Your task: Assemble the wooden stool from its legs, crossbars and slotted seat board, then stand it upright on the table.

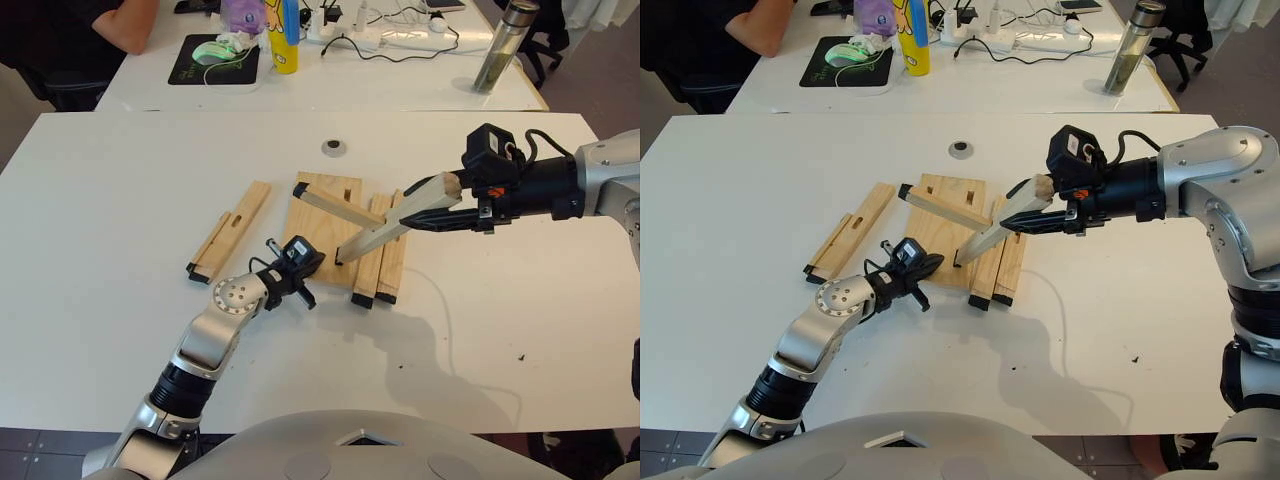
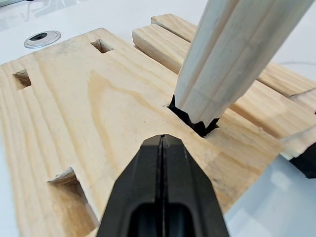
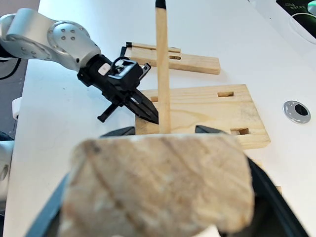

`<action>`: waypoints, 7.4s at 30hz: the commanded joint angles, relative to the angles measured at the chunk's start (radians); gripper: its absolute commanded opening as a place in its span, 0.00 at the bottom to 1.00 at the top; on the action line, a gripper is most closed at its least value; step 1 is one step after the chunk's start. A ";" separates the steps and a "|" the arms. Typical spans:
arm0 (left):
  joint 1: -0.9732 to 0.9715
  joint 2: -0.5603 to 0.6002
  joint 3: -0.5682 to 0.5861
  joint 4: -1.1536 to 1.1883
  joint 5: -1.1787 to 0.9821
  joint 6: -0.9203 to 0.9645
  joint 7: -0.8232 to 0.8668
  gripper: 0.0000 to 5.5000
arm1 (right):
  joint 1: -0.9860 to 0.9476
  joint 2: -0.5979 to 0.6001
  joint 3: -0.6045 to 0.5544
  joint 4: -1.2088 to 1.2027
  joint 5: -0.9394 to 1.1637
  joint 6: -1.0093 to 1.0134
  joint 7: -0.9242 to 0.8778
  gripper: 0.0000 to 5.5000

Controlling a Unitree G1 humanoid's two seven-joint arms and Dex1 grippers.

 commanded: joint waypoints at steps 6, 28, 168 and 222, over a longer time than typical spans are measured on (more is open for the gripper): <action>0.005 -0.006 -0.007 0.059 0.004 0.036 0.006 0.00 | -0.047 -0.006 0.153 0.022 -0.066 -0.098 0.068 0.37; -0.014 -0.019 -0.019 0.112 0.001 0.026 -0.011 0.00 | 0.007 0.226 0.097 0.354 -0.047 -0.228 0.028 0.37; -0.013 0.032 0.074 0.070 -0.085 -0.087 -0.097 0.00 | 0.077 0.521 -0.459 0.190 0.964 -0.353 -0.863 0.00; 0.116 0.246 0.146 -0.143 -0.103 0.135 -0.100 0.00 | 0.619 0.119 0.012 0.022 -0.211 -0.266 -0.533 0.00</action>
